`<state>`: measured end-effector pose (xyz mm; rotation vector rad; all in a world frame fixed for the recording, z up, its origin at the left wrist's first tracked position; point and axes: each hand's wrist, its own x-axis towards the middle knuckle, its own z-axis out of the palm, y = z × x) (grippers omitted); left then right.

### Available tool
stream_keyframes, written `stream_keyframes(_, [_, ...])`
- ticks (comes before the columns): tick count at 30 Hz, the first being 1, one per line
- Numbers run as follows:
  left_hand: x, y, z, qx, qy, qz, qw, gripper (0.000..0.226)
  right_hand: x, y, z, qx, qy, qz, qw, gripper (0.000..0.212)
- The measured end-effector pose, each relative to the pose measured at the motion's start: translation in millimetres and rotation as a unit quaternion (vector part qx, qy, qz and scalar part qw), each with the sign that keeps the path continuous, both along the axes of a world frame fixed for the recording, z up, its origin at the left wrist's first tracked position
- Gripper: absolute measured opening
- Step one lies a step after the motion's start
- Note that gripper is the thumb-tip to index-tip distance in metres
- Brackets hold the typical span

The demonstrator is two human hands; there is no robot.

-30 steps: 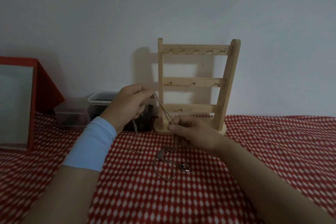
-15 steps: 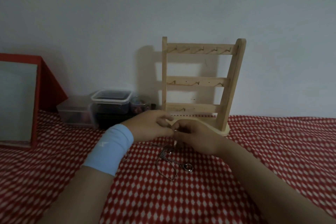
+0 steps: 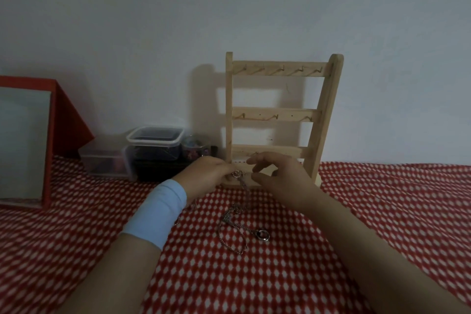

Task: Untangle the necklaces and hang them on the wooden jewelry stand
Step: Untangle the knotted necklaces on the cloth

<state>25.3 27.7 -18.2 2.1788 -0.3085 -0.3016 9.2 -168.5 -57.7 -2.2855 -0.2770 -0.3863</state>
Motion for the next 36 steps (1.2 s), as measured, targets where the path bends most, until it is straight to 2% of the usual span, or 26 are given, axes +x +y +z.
stream_keyframes(4, [3.1, 6.7, -5.9, -0.061, 0.050, -0.016, 0.997, 0.030, -6.9, 2.6, 5.0, 0.018, 0.021, 0.009, 1.000, 0.014])
stream_keyframes(7, [2.7, 7.0, -4.8, -0.068, 0.037, -0.024, 0.997, 0.030, -13.8, 9.0, 10.3, 0.032, 0.046, 0.041, 0.998, 0.010])
stream_keyframes(12, [2.7, 3.3, -2.9, -0.030, -0.030, -0.037, 0.998, 0.024, -14.0, 11.4, 12.1, 0.117, 0.099, 0.075, 0.985, 0.011])
stream_keyframes(19, [5.1, 6.0, -5.2, 0.031, -0.130, -0.036, 0.990, 0.019, -10.8, 7.6, 9.1, 0.168, 0.183, 0.106, 0.963, 0.008])
stream_keyframes(23, [6.6, 4.4, -10.3, 0.024, -0.157, -0.029, 0.987, 0.019, -10.4, 6.1, 10.8, 0.169, 0.223, 0.108, 0.954, 0.007])
stream_keyframes(29, [3.9, 6.2, -8.3, 0.047, -0.160, -0.009, 0.986, 0.020, -10.7, 2.9, 15.2, 0.227, 0.220, 0.051, 0.947, 0.018])
stream_keyframes(33, [4.8, 9.5, -8.4, 0.068, -0.153, 0.000, 0.986, 0.018, -9.5, 6.8, 17.4, 0.350, 0.157, 0.008, 0.924, 0.021])
stream_keyframes(36, [6.1, 12.2, -7.9, 0.087, -0.140, -0.008, 0.986, 0.016, -8.8, 7.8, 20.1, 0.373, 0.105, -0.017, 0.922, 0.026])
